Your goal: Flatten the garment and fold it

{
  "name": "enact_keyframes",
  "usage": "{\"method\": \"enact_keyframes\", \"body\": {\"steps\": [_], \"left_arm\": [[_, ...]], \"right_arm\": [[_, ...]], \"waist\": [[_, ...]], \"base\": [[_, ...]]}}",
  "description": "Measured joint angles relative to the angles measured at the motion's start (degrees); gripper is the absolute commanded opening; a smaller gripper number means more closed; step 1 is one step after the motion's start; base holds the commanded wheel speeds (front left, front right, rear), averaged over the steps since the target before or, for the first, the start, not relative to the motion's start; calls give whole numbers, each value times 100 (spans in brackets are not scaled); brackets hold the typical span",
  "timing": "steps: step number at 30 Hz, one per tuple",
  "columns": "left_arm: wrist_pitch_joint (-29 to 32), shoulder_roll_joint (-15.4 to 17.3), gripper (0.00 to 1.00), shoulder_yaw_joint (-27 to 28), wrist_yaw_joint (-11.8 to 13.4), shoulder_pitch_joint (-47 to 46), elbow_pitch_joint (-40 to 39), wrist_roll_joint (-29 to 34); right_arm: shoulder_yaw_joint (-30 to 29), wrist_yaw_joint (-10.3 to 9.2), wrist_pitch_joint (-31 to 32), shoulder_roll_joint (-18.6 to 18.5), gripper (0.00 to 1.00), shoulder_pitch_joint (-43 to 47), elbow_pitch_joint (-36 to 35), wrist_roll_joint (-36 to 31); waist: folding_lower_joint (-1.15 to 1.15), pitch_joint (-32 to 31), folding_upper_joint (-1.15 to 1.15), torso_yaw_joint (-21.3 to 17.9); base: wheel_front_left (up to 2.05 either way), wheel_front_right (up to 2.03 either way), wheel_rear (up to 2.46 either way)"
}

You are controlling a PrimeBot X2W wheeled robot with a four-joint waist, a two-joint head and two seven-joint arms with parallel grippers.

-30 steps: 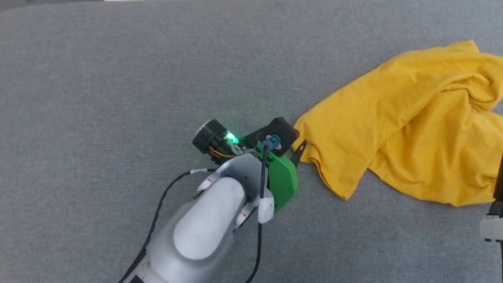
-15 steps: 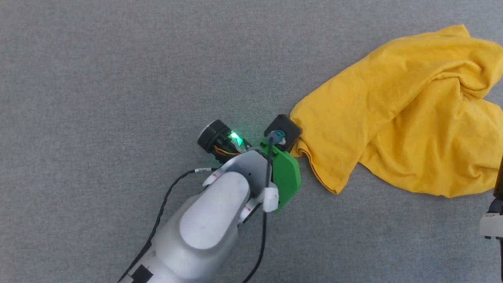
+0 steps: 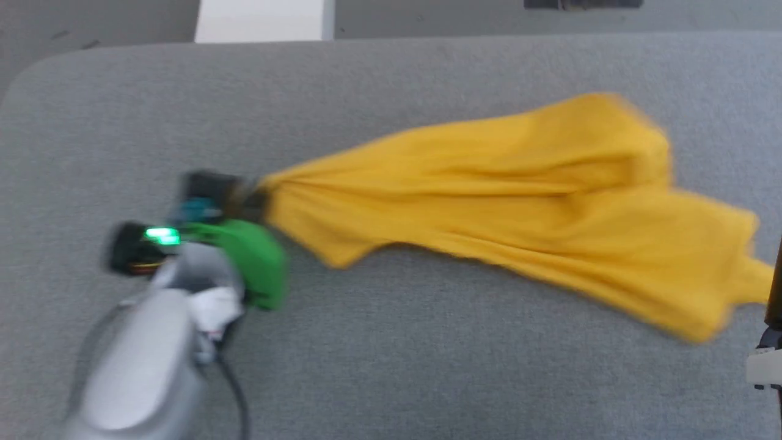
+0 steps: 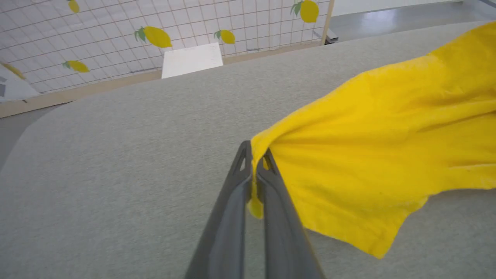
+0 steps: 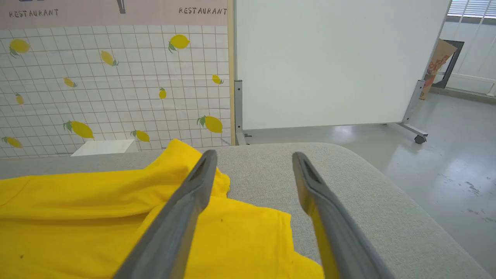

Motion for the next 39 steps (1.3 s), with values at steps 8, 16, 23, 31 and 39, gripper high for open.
{"method": "enact_keyframes", "body": {"steps": [8,16,23,31,39], "left_arm": [[-211,600,0,530,73,325,82,-167],[-1269,-102,100,850,164,578,346,-725],[-2683,-294,100,1734,511,1317,-907,-951],[-2865,-576,100,2263,766,2230,-2198,-387],[-2864,-1045,100,2390,570,2418,-2429,-145]], "right_arm": [[23,0,192,-1,100,67,-118,-38],[248,0,339,-1,100,119,-123,-78],[840,0,764,-2,100,303,-168,-322],[1677,1,1998,-205,100,661,241,-509],[2442,0,2730,-1004,100,428,1060,-230]], "waist": [[0,-174,0,290],[0,-372,0,329],[0,-582,0,299],[0,-450,0,414],[0,-295,0,616]], "base": [[0,0,0],[0,0,0],[0,0,0],[0,0,0],[0,0,0]]}}
